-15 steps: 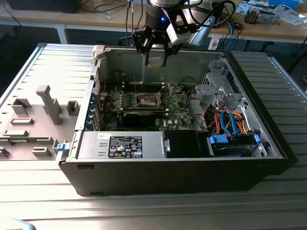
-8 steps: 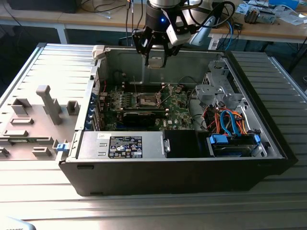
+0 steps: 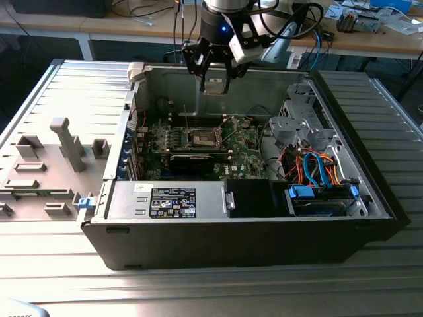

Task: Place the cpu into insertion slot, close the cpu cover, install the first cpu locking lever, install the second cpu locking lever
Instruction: 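Place the cpu into insertion slot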

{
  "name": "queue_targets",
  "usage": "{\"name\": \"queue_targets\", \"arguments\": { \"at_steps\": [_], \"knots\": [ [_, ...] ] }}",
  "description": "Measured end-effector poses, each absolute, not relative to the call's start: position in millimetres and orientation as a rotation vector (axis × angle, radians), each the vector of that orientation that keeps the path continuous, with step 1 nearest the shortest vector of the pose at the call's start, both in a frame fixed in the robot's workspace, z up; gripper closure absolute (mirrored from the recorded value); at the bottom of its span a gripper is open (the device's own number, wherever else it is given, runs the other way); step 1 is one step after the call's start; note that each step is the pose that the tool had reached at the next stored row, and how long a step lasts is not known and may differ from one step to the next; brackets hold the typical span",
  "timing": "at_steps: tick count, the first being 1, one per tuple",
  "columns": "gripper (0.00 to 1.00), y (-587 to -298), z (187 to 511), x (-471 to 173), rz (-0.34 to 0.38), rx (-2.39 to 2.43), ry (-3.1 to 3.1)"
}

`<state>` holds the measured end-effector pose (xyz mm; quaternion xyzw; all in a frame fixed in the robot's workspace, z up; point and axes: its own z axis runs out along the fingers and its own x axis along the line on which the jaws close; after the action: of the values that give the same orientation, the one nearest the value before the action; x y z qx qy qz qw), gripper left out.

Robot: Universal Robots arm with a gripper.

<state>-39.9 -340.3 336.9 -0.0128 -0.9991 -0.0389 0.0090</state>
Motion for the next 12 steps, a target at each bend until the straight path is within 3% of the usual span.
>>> {"name": "queue_targets", "arguments": {
  "at_steps": [12],
  "knots": [
    [0.46, -340.3, 333.8, -39.9, -0.114, -0.04, -3.121]
  ]
}}
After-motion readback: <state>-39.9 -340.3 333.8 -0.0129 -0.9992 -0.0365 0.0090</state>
